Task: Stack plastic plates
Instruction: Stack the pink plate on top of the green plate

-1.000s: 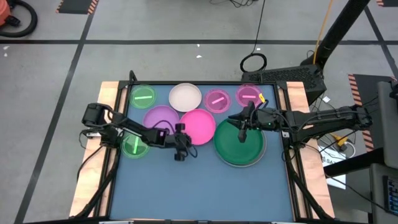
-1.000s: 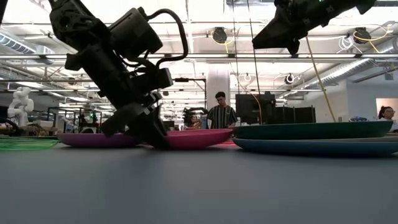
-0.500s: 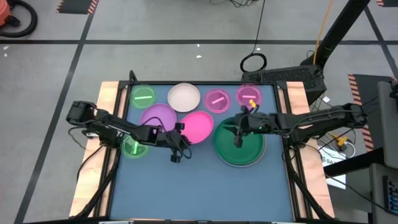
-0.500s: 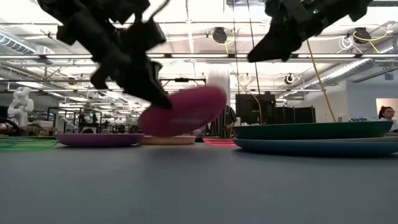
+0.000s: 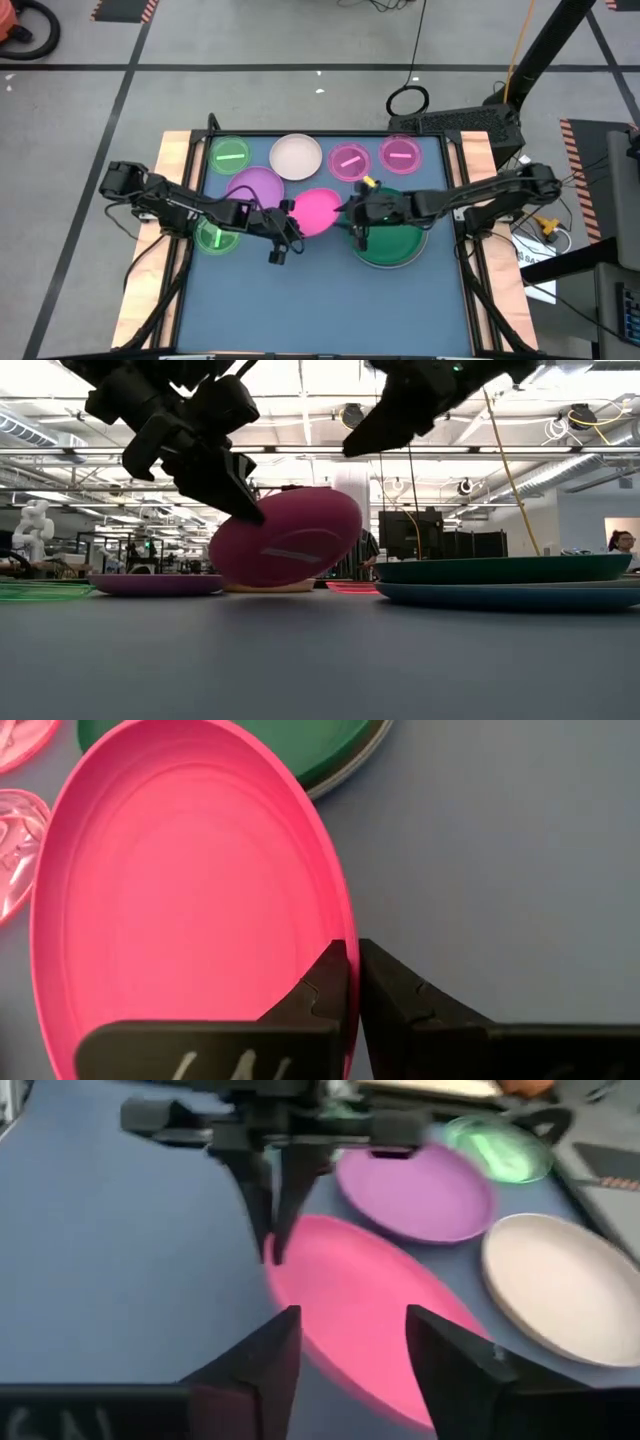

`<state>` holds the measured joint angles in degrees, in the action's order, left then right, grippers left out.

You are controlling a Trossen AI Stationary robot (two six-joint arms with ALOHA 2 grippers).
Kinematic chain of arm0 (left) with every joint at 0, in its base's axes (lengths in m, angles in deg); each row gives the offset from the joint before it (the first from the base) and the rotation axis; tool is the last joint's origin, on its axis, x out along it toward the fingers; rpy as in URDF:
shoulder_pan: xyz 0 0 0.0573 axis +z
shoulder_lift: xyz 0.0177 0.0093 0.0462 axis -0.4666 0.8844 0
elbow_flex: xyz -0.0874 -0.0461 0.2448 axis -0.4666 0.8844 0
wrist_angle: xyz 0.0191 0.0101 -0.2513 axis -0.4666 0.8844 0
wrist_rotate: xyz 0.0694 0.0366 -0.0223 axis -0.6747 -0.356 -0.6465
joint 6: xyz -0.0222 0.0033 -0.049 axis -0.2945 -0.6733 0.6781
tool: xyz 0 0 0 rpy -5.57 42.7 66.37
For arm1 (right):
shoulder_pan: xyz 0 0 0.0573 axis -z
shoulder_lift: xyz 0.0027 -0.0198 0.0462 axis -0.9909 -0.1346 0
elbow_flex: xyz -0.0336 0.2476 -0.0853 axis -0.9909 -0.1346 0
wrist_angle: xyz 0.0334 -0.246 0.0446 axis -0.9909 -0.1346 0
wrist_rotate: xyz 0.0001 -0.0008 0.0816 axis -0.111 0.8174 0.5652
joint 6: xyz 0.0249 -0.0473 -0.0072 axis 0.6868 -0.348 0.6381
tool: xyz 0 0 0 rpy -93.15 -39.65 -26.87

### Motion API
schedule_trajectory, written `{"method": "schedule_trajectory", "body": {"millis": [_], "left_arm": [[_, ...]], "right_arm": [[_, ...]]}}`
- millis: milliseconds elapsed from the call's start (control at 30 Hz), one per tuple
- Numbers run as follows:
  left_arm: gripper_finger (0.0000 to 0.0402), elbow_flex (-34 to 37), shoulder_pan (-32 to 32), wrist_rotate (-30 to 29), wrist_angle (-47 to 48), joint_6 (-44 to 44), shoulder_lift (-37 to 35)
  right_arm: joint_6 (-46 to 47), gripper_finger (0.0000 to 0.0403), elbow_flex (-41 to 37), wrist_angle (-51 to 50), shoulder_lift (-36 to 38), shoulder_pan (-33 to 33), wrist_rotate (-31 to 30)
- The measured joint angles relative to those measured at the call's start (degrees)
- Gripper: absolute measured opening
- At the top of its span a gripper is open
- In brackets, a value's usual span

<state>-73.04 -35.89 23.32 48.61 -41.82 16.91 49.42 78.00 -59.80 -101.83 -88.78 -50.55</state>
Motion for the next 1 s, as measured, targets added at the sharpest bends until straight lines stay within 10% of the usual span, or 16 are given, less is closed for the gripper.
{"method": "schedule_trajectory", "body": {"millis": [567,1000], "left_arm": [[0.0019,-0.01,0.00,0.02,0.79,0.07,0.00],[0.0019,-0.31,0.04,0.94,0.00,-1.36,0.09]], "right_arm": [[-4.69,0.0167,14.09,-11.37,-15.47,0.44,3.98],[-10.05,0.0064,14.18,-12.55,-17.50,1.73,6.50]]}}
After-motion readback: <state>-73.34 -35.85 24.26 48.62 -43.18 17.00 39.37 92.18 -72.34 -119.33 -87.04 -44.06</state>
